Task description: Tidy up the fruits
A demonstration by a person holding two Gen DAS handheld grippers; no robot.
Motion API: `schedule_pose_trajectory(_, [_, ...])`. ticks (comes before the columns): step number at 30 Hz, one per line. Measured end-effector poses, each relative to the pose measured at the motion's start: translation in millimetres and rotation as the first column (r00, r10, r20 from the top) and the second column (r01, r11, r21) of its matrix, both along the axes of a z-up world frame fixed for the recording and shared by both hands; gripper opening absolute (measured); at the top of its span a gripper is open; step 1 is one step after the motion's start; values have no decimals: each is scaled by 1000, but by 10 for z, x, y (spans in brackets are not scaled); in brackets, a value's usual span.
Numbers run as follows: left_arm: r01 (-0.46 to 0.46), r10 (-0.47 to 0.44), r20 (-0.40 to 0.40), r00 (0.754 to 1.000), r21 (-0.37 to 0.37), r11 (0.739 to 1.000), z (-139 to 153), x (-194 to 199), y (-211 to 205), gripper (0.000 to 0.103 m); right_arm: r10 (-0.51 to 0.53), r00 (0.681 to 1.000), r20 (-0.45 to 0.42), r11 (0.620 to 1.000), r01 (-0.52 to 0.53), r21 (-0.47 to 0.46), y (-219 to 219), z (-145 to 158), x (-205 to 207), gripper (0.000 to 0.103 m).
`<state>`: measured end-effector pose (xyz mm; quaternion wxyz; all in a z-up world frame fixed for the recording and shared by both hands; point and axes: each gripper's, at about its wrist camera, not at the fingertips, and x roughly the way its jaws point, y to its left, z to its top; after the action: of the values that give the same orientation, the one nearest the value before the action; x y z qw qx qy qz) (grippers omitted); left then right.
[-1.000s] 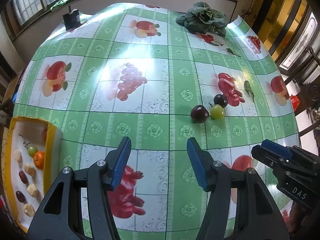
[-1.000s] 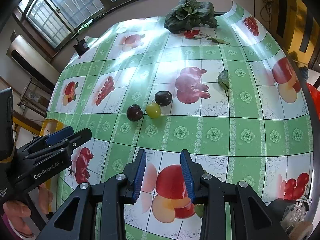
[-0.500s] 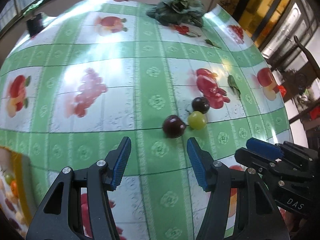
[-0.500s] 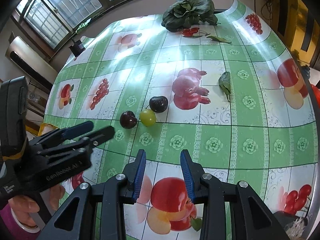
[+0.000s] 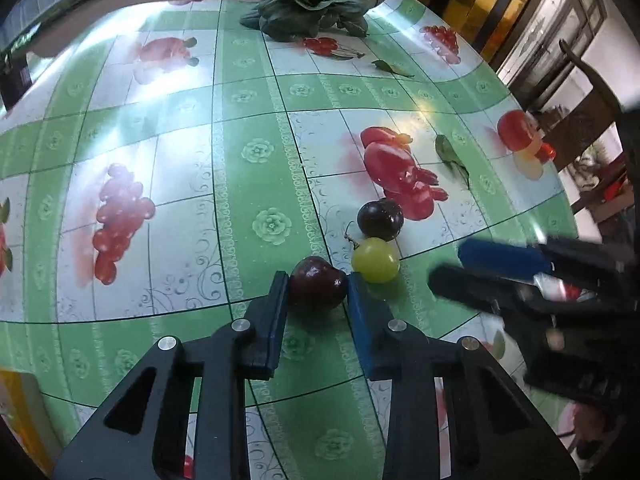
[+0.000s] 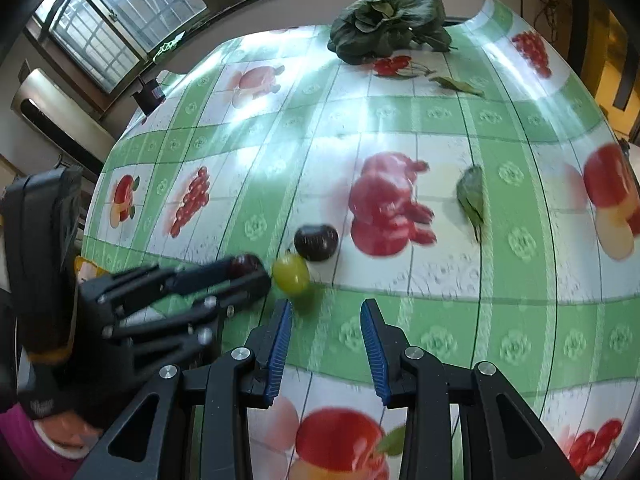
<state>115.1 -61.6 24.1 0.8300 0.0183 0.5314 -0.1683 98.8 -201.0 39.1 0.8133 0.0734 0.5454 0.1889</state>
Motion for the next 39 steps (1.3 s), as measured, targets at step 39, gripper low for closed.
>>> schedule_pose_trajectory(39, [-270, 271, -6, 963, 27, 962, 325, -640, 928, 28, 112, 988, 105, 992, -104, -78, 772, 43, 464, 42])
